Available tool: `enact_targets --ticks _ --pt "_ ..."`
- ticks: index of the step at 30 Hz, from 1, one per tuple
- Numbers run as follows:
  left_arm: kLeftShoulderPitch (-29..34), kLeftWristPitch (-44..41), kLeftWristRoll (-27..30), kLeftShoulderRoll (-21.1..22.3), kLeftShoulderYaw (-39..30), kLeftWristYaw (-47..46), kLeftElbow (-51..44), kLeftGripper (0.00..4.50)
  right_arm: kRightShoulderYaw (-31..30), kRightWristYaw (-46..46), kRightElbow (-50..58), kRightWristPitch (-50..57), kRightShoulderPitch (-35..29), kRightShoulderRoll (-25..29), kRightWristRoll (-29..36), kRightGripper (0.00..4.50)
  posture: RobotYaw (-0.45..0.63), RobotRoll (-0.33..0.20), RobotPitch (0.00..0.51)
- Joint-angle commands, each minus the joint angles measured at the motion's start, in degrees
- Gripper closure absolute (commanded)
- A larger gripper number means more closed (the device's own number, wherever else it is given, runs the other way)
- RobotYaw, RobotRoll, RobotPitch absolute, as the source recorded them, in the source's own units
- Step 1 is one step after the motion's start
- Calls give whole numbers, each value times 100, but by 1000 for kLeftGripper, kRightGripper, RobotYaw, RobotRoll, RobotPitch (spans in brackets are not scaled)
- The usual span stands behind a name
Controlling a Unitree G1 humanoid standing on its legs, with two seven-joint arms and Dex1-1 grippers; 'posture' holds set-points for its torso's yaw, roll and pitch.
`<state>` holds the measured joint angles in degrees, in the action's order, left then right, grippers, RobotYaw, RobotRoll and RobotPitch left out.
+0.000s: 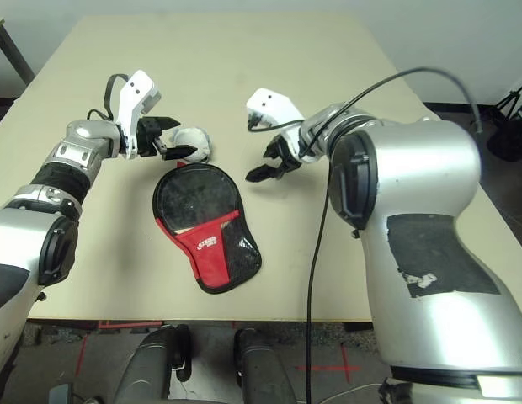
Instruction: Store the ping-pong paddle in its case and zip it.
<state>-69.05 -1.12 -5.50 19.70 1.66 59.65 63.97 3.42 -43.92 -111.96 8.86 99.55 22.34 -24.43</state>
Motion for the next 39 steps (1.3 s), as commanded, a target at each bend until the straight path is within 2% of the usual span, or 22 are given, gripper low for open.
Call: enact_targets --ticks 1,7,12,21,39 --pt "403 -336 41 -3 263 400 -561 52 116 315 1112 717 -338 -256 565 0 27 0 120" --pt "1465 -1388 128 206 752 921 -2450 52 -64 421 3406 1900 -1135 -756 984 0 68 0 158" --pt "2225 -1935 123 471 927 787 -3605 52 -189 436 4201 2231 -1407 -1084 1214 0 111 0 180" --pt "3076 -2544 224 608 1017 281 -4767 52 -364 680 4122 1969 -1408 -1483 1372 0 186 0 213" --pt "3704 -3214 459 740 1409 -44 -5817 52 -428 958 3884 1697 -1584 -1783 1514 0 250 0 290"
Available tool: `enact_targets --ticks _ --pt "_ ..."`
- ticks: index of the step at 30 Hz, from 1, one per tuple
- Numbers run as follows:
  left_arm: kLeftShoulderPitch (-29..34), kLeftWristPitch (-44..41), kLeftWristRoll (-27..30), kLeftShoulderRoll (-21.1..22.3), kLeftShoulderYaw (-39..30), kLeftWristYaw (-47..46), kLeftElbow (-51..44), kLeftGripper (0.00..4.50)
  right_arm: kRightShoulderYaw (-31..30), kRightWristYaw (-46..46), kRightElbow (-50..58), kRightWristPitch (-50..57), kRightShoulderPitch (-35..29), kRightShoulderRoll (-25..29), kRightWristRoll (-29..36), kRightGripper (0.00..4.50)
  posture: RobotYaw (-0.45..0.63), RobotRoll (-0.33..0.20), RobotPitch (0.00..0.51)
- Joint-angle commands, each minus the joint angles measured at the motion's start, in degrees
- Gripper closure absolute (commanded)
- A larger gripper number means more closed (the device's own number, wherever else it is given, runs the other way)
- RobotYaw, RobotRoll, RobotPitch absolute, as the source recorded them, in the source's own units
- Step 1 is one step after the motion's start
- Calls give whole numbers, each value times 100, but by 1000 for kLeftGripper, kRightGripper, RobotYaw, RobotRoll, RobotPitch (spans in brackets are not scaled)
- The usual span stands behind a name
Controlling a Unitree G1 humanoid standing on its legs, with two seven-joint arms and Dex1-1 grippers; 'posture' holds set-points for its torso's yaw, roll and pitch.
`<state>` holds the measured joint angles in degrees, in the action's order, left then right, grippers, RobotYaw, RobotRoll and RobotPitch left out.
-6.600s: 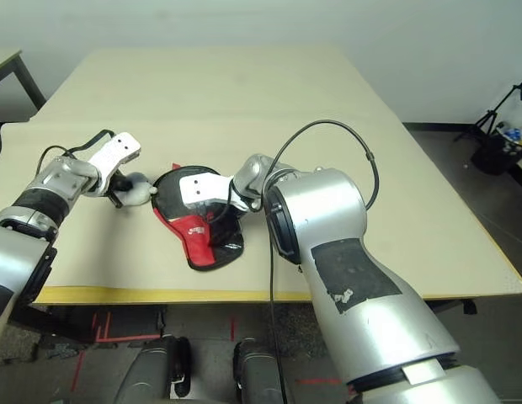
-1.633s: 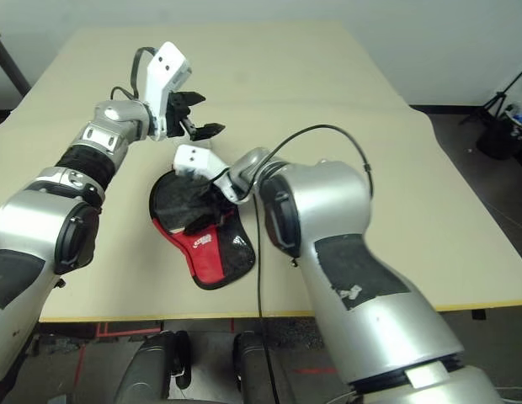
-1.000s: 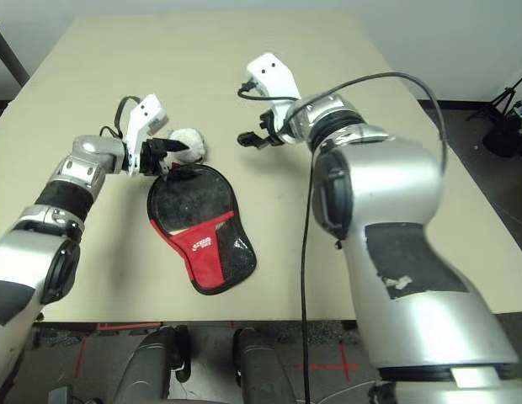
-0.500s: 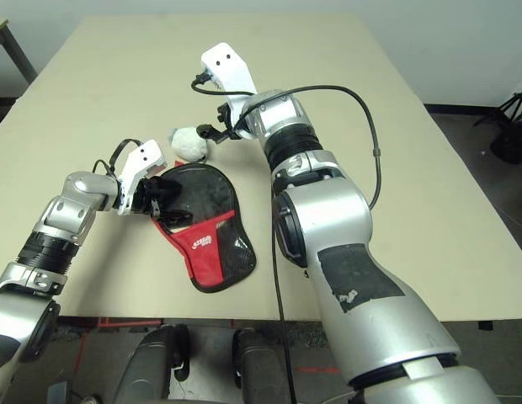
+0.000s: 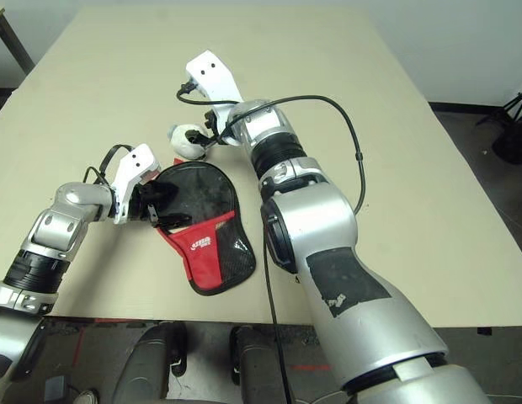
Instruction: Store the ping-pong paddle in its case and zip it.
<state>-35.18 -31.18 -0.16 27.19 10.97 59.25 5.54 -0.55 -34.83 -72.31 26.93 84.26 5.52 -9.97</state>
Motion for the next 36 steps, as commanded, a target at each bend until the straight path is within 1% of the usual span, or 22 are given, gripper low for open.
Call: enact_targets --ticks 1,8,9,11,17,18,22,23,24,30,32,36 --pt "354 -252 -59 -15 497 -18 -44 52 -30 83 -104 -148 -70 -123 72 0 258 0 294" --pt "537 -480 20 -2 562 -147 -382 52 17 462 -235 -382 -159 -217 94 0 291 0 306" --pt "560 -495 14 2 575 -164 -410 19 45 541 -248 -428 -174 -227 115 181 292 0 306" --pt "578 -500 2 2 590 -190 -414 0 84 687 -267 -521 -189 -238 140 592 295 0 302" --pt "413 -318 -148 -69 786 -251 -152 0 239 1180 -294 -701 -234 -195 224 2574 291 0 286" --pt "349 -224 -207 -78 848 -256 -30 0 274 1267 -290 -728 -243 -183 241 2738 285 0 278" --pt "110 134 -371 -186 1048 -296 561 0 388 1543 -267 -792 -295 -136 315 3980 264 0 260" --pt "49 277 -451 -210 1130 -317 768 0 443 1624 -250 -815 -321 -122 363 4190 249 0 249" --pt "-7 397 -516 -237 1194 -336 955 0 488 1686 -231 -831 -349 -110 405 4302 243 0 246" --pt "-390 1024 -863 -459 1425 -620 2163 0 736 1961 -91 -752 -555 -121 709 4320 177 0 215" --pt "-544 1110 -878 -605 1408 -703 2499 0 781 2049 -33 -698 -655 -106 777 4320 149 0 204" --pt "-864 1228 -1098 -790 1475 -866 3255 0 865 2315 152 -670 -893 28 910 4320 103 0 189"
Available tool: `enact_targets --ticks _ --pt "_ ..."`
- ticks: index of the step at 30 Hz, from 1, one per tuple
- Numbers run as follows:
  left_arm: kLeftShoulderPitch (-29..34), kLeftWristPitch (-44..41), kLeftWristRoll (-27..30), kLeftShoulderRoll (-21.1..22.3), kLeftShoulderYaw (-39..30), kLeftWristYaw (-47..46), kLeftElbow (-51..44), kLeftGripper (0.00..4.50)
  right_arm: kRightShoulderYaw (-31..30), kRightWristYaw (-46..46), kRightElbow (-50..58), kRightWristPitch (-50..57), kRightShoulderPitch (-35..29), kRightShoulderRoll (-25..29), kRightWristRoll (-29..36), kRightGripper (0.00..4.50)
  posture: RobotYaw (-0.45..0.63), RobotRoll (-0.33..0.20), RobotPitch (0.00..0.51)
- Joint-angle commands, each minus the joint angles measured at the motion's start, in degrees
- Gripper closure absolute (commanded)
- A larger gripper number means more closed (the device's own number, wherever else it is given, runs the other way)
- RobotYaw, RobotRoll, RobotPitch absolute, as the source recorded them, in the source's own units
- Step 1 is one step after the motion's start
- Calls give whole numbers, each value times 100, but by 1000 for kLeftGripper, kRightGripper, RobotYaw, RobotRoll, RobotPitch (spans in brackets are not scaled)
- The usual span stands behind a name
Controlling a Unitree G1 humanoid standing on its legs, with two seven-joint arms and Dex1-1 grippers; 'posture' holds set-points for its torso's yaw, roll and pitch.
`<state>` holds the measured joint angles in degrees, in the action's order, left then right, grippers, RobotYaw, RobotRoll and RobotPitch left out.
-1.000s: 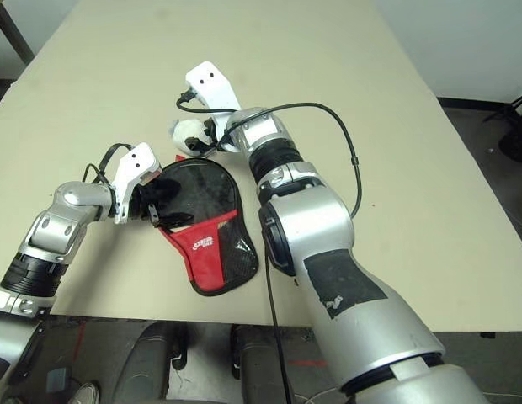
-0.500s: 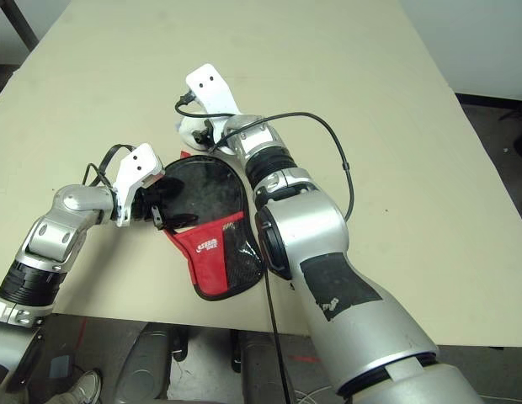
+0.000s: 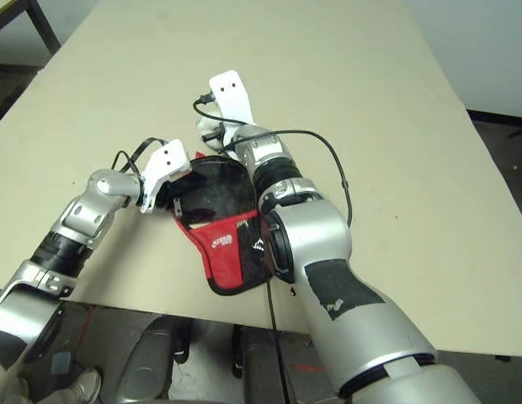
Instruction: Store the ping-pong paddle in its case and zip it.
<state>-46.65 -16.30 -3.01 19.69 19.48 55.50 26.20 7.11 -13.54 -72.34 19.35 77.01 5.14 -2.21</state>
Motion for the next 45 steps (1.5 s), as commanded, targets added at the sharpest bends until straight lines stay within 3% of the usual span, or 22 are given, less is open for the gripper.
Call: enact_targets --ticks 1,11,18,21,26,30,36,45 --pt "212 -344 -828 -75 660 -430 1357 0 131 280 228 89 -248 119 160 4320 89 0 186" --pt "-144 -288 -988 -186 887 -374 2165 0 305 1053 917 1 -882 614 306 4323 21 0 179" --pt "-278 -197 -1019 -159 900 -410 2413 0 212 977 1766 586 -1391 812 337 4330 13 0 177" --pt "-283 -193 -1006 -144 898 -420 2455 0 123 843 2829 1264 -1920 838 370 4330 12 0 175" --pt "-273 -184 -981 -121 899 -410 2464 0 -260 358 5512 2905 -3181 1069 455 4330 2 0 175" --pt "-314 -146 -972 -121 894 -402 2518 0 -605 -200 8017 4590 -4255 1696 749 4331 -16 0 178" --pt "-453 -15 -960 -182 881 -439 2745 0 -412 -775 10784 6864 -5374 2682 1503 4331 -65 0 182" --pt "-652 261 -1030 -316 868 -463 3134 0 257 -986 12494 7315 -6652 3232 2477 4350 -106 0 179"
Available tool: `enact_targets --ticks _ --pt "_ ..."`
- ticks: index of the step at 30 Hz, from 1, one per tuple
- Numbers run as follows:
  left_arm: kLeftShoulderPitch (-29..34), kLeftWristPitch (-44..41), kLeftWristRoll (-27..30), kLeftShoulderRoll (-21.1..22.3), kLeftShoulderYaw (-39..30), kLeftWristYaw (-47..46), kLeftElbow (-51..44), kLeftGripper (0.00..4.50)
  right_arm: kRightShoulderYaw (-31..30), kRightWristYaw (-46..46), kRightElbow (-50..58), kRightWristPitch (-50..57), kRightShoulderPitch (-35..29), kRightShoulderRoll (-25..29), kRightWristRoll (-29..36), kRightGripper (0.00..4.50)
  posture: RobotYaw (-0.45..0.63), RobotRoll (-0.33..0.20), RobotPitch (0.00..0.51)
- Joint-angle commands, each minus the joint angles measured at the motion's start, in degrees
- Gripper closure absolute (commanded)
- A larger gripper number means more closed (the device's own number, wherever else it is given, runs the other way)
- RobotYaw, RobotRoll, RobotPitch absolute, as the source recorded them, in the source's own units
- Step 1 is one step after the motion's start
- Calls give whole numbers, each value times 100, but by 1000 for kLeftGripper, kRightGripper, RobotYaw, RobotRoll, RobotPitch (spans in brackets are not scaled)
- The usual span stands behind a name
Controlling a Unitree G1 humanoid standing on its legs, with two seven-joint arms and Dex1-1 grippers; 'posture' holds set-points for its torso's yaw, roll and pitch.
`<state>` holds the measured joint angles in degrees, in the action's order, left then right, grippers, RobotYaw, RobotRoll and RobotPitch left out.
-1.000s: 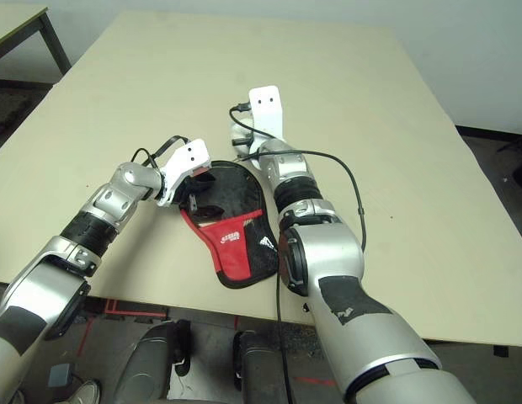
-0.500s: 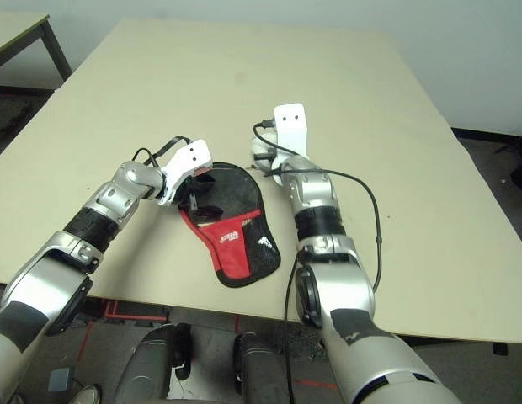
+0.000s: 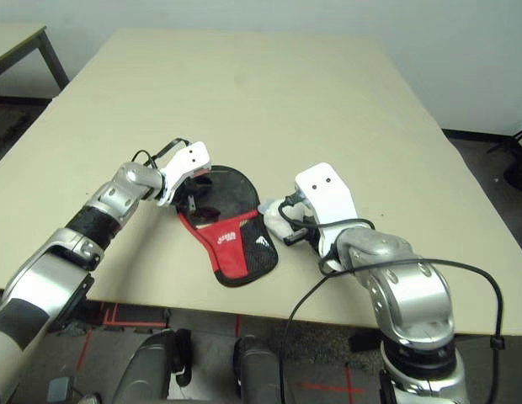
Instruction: Store the ping-pong paddle in its case and zip it.
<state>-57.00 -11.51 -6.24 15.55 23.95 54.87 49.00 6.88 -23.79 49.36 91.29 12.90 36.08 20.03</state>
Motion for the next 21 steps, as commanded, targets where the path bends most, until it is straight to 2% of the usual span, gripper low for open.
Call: enact_targets --ticks 1,9,15,18,21 --pt "359 -194 -716 88 412 -403 894 0 345 38 431 121 -360 186 363 4350 -111 0 178" --pt "267 -23 -740 99 347 -407 1112 0 1138 -76 966 121 -1140 915 1353 4352 -130 0 166" --pt "240 73 -698 92 241 -607 1183 0 1246 240 936 121 -1253 902 1973 4353 -130 0 174" --pt "176 208 -516 87 -8 -743 1083 0 1306 326 765 121 -1106 723 2412 3334 -123 0 166" --pt "71 206 -79 124 -624 -879 681 0 1615 27 261 121 -559 903 3128 2344 -103 0 159"
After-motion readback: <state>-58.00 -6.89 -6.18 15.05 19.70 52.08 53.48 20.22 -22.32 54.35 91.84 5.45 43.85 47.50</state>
